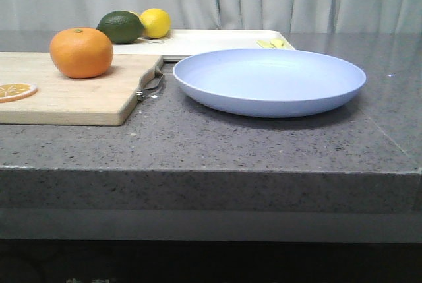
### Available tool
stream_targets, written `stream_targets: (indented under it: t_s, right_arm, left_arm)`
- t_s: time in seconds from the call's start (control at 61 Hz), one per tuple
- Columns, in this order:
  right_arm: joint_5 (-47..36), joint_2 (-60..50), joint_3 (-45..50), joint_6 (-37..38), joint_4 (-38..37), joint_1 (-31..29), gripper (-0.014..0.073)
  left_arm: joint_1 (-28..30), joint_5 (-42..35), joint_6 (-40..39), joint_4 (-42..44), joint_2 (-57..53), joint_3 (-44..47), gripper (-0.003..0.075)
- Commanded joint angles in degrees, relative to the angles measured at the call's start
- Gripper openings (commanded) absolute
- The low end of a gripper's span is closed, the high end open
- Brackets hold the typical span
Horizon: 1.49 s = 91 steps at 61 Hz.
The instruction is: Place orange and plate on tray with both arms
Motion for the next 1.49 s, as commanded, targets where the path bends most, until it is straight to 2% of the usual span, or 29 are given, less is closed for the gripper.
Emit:
stream_targets:
  t_s: [0.0,0.246,0.427,0.591,0.738,0.837,0.951,1.099,1.28,1.476]
  right_arm:
    - [-5.1,-1.0,-0.2,-0.4,0.0,-0.2,-0.012]
    - [-9.4,-1.0,-0.2,-0.2,0.1,-0.2,-0.012]
    - [-13.6,-1.0,-1.1,2.3,0.2,-0.2,-0.012]
    - [-9.5,-1.0,-6.1,2.5,0.2,-0.2,-0.012]
    - [-8.0,-0.9,-9.1,2.5,0.1,-0.2,-0.012]
    - [-3.8,-0.5,-11.9,2.5,0.1,-0.2,-0.0115]
    - [0.0,3.1,-16.4,2.5,-0.2,-0.2,-0.011]
    - [0.5,13.2,-23.0,2.5,-0.2,-0.2,-0.011]
    - [-7.4,26.1,-29.6,2.5,-0.2,-0.2,-0.011]
    - [-13.7,31.7,-30.5,2.5,-0.2,-0.2,-0.011]
  left_arm:
    - [0.1,-5.7,-0.4,0.0,-1.1,0.3,-0.0017]
    - [0.1,-9.1,-0.4,0.0,-1.1,0.3,-0.0017]
    - [0.1,-16.9,-0.4,0.0,-1.1,0.3,-0.0017]
    - [0.1,-21.6,-0.4,0.0,-1.1,-0.7,-0.0017]
    - [0.1,-20.6,-0.4,0.0,-0.7,-3.9,-0.0017]
    - [0.1,-17.3,-0.4,-0.1,1.2,-8.0,-0.0017]
    - [0.1,-13.9,-0.4,0.5,7.5,-14.9,-0.0017]
    - [0.0,-12.7,0.1,4.1,19.8,-23.6,-0.0017]
    - [0.0,-15.3,0.1,7.7,34.0,-31.1,-0.0017]
    - [0.0,-19.3,0.1,7.7,40.1,-32.3,-0.0017]
